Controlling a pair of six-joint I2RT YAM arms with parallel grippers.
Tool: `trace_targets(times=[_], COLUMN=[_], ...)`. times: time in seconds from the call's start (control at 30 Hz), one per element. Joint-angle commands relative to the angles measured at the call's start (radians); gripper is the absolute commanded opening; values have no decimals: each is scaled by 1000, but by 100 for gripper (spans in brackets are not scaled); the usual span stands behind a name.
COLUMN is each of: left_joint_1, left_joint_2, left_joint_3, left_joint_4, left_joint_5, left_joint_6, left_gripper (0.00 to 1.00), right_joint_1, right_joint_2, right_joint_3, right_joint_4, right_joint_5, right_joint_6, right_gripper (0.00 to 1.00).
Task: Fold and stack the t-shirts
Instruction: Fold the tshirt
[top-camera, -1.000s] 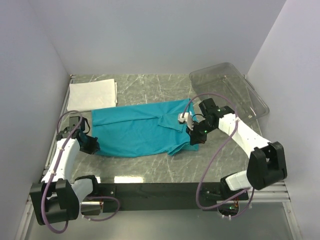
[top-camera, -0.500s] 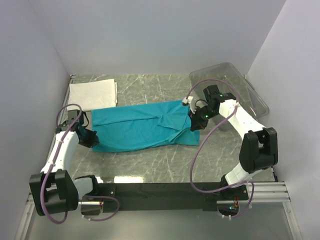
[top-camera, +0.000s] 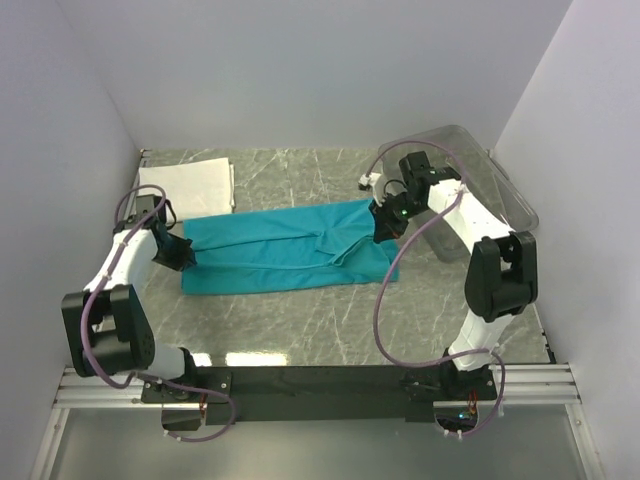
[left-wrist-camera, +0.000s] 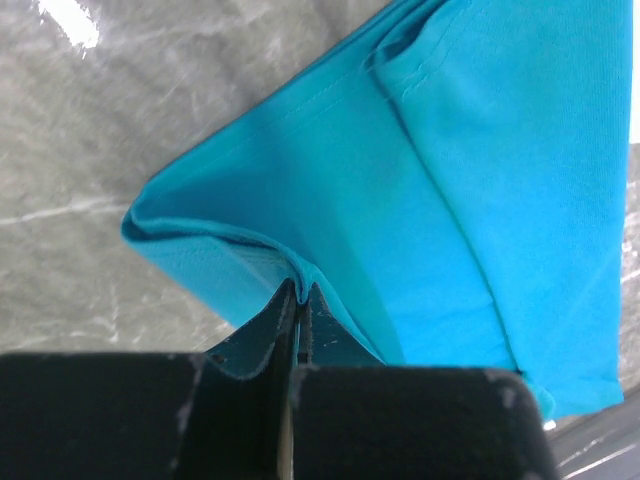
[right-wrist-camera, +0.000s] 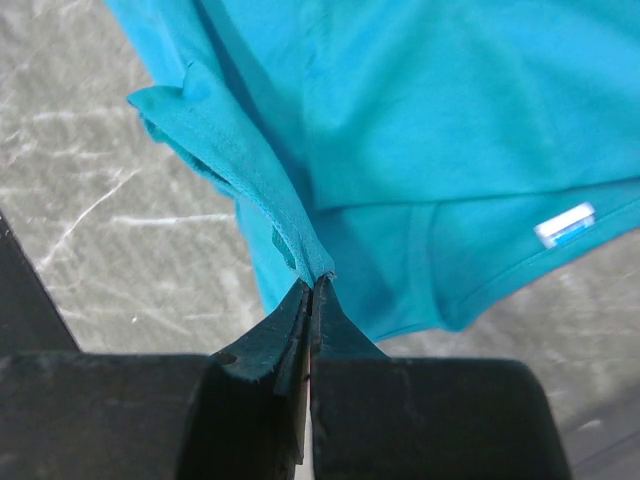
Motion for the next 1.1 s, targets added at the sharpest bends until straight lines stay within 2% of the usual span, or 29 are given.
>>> trace_targets(times=[0.0,0.5,1.07], left_joint_1=[6,25,26], left_joint_2=[37,175,250], left_joint_3=[59,154,184], left_joint_4=[21,32,46], left_joint_5=[-23,-72,-74], left_joint_6=[34,74,86], left_gripper=[1,1,1], right_joint_1=[-6,-3,5], right_joint_2=[45,224,302], right_joint_3=[90,334,415], right_joint_4=[10,-30,-16], right_joint_5=[-4,7,28], right_joint_6=[24,71,116], right_gripper=[0,0,0])
